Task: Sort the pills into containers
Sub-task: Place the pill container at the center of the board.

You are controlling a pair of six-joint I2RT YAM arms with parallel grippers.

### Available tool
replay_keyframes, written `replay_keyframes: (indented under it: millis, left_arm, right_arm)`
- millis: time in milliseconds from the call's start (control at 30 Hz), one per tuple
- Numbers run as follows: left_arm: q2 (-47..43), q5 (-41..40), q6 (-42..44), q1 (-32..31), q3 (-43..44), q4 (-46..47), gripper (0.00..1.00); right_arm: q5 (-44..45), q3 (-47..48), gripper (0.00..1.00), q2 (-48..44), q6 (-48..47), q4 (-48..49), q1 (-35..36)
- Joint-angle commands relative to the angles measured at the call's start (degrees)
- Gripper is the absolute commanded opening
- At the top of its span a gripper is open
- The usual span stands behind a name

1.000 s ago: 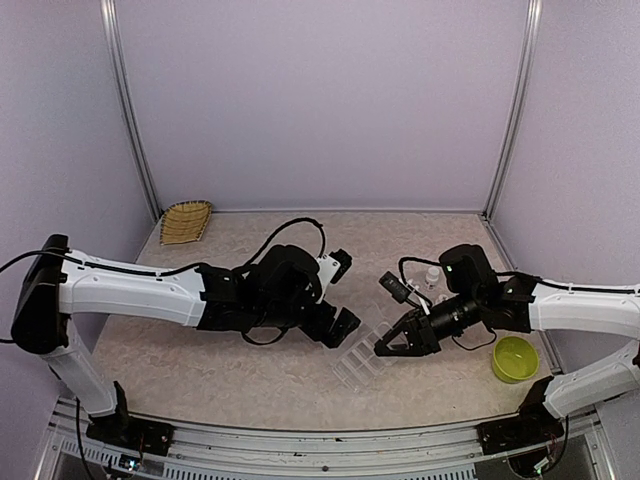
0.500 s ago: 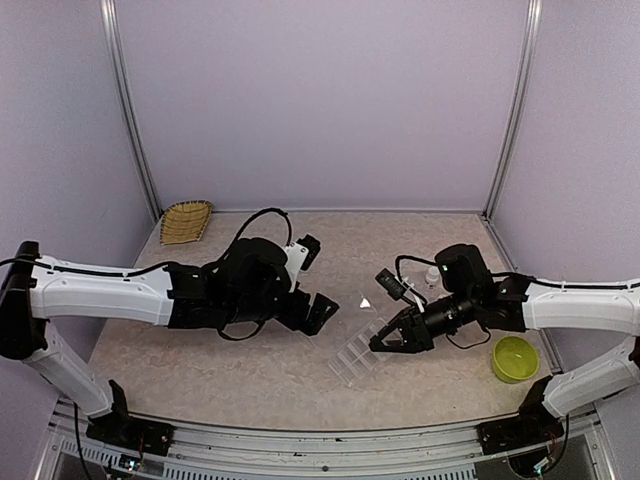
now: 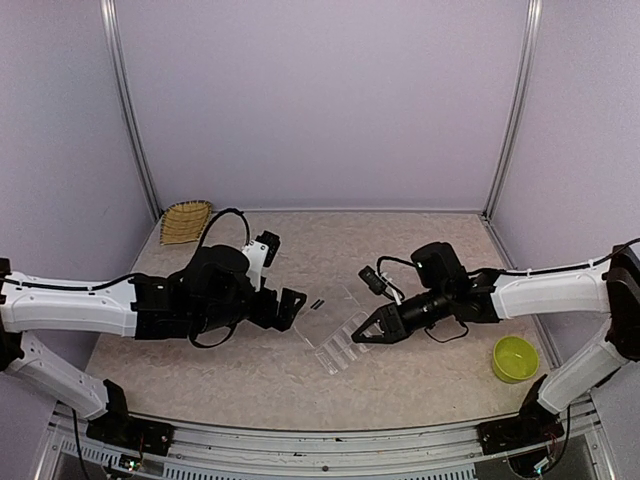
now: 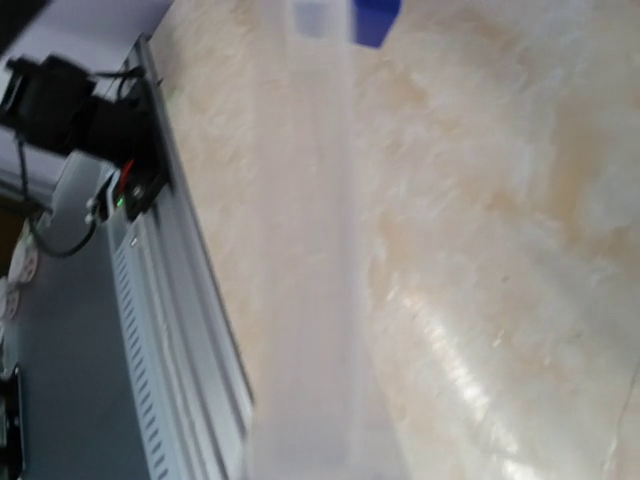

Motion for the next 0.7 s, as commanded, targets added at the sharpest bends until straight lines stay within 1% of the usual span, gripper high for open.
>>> replay_keyframes:
  millis: [0, 233, 667]
  left_arm:
    - [-1.9, -2.6, -1.0, 0.4, -1.6, 0.5, 0.99]
    - [-4.2, -4.3, -3.0, 0.6, -3.3, -0.5, 0.99]
    - [-5.8, -4.5, -4.7, 0.7, -5.8, -1.1, 0.99]
  right_arm:
    - [2.5, 3.3, 0.14, 4.9, 4.9, 4.2, -0.6]
    - [4.3, 6.5, 0.15, 12.2, 9.9, 8.3, -2.1]
    - [9.8, 12.4, 0.17, 22.5, 19.0, 13.8, -4.5]
